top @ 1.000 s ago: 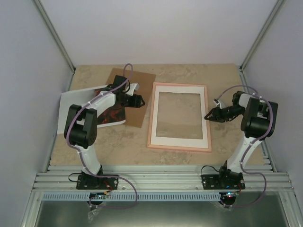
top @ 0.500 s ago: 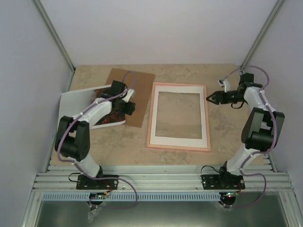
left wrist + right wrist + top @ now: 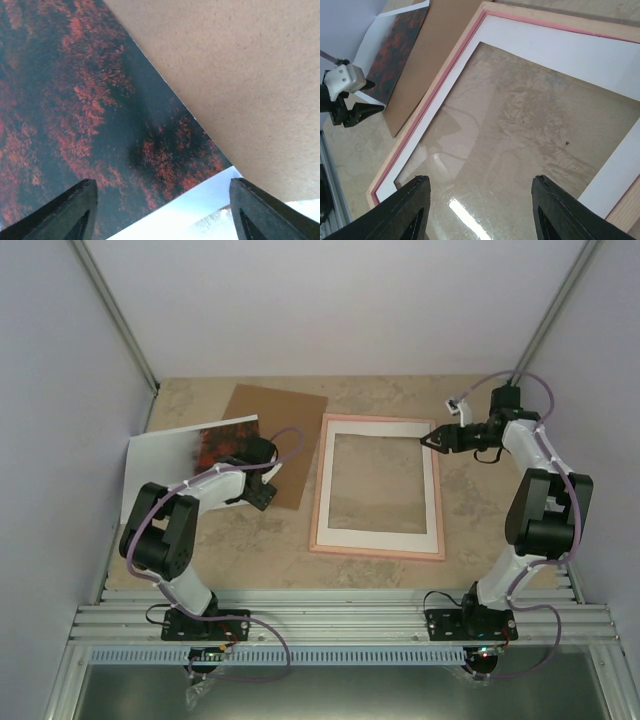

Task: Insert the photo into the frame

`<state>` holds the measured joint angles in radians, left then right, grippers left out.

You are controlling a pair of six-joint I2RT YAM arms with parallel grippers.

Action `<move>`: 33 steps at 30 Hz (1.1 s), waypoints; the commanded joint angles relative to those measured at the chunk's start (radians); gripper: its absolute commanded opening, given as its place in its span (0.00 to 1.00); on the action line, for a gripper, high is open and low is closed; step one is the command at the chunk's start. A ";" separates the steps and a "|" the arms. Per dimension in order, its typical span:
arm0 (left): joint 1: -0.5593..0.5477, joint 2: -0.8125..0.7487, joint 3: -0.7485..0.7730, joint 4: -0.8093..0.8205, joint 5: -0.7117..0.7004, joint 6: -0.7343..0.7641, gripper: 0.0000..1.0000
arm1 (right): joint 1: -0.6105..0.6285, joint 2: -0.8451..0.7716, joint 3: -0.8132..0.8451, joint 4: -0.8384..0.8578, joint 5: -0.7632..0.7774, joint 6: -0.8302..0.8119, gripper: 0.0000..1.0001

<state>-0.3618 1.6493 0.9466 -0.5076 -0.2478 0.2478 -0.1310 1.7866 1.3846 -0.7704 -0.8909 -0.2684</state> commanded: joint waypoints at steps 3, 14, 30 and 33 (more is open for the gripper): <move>-0.009 0.043 -0.009 0.052 -0.115 -0.016 0.66 | 0.003 -0.034 -0.020 0.014 -0.017 0.011 0.57; -0.020 -0.065 -0.009 -0.017 0.033 0.012 0.79 | 0.003 -0.045 -0.032 0.009 -0.013 0.008 0.56; -0.058 0.053 0.009 0.060 -0.175 0.009 0.64 | 0.002 -0.063 -0.045 0.037 -0.007 0.043 0.56; -0.058 0.059 0.017 0.062 -0.201 0.011 0.53 | 0.003 -0.073 -0.051 0.052 -0.003 0.043 0.56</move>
<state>-0.4225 1.6932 0.9482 -0.4641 -0.3759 0.2577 -0.1310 1.7512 1.3483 -0.7490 -0.8860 -0.2348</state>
